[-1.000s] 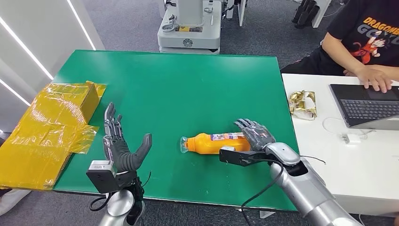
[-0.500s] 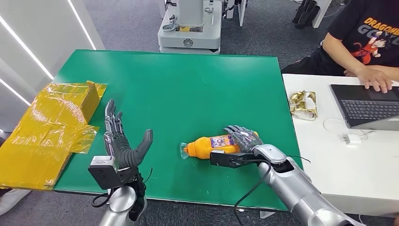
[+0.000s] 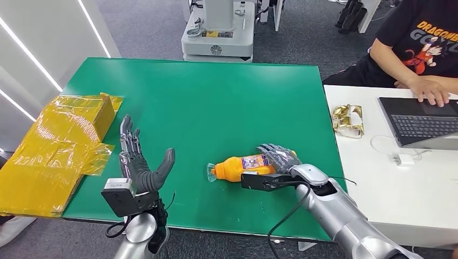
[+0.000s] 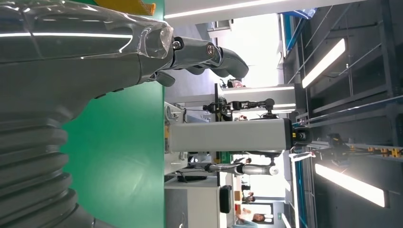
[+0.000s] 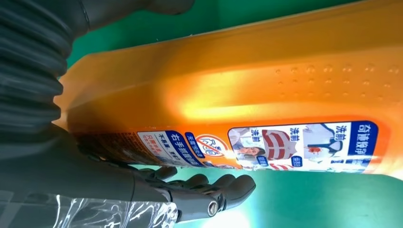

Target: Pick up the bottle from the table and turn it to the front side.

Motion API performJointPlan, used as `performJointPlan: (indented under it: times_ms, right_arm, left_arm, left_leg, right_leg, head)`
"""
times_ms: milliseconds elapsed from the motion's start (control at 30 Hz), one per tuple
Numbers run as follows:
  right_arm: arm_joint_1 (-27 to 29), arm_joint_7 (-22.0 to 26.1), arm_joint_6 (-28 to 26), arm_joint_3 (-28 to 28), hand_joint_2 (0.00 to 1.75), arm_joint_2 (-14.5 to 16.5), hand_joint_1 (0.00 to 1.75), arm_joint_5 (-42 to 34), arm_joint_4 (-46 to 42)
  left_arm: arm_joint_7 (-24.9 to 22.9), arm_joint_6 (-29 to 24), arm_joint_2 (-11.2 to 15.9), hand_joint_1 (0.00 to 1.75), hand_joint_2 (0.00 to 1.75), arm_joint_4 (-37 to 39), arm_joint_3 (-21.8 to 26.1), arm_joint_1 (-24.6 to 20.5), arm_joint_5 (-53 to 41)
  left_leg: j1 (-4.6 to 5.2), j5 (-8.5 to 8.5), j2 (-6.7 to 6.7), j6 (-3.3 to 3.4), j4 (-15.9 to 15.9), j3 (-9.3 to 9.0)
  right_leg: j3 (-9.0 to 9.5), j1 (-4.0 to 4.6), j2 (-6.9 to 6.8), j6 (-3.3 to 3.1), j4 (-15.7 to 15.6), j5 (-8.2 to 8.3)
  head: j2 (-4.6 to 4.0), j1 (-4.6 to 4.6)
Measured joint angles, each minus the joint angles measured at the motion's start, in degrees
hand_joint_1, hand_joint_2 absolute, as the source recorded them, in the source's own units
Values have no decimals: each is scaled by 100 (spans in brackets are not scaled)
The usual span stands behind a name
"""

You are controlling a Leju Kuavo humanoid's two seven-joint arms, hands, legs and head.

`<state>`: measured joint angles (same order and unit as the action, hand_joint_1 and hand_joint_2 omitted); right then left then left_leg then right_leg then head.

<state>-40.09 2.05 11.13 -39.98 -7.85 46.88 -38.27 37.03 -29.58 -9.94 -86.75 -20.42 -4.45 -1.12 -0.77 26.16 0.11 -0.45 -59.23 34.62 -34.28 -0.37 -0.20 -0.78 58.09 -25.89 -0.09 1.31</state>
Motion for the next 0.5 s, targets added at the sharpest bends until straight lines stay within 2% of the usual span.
performJointPlan:
  times_ms: [67, 100, 500]
  right_arm:
    - [-5, 0, 0, -5, 175, 0, 138, 3, 5]
    - [-7, 0, 0, -9, 175, 0, 175, 7, 8]
    - [-56, 44, -106, -66, 175, 7, 175, 45, 29]
  left_arm:
    - [1, -7, 0, 0, 175, 0, -1, 0, 2]
    - [1, -13, 0, 0, 175, 0, -1, 0, 6]
    - [73, -151, 49, 0, 175, 2, -2, -16, 136]
  left_leg:
    - [0, 0, 0, 0, 0, 0]
    - [0, 0, 0, 0, 0, 0]
    - [0, 0, 0, 0, 0, 0]
  right_leg:
    - [0, 0, 0, 0, 0, 0]
    - [0, 0, 0, 0, 0, 0]
    - [0, 0, 0, 0, 0, 0]
  head:
    - [0, 1]
    - [0, 1]
    - [0, 0]
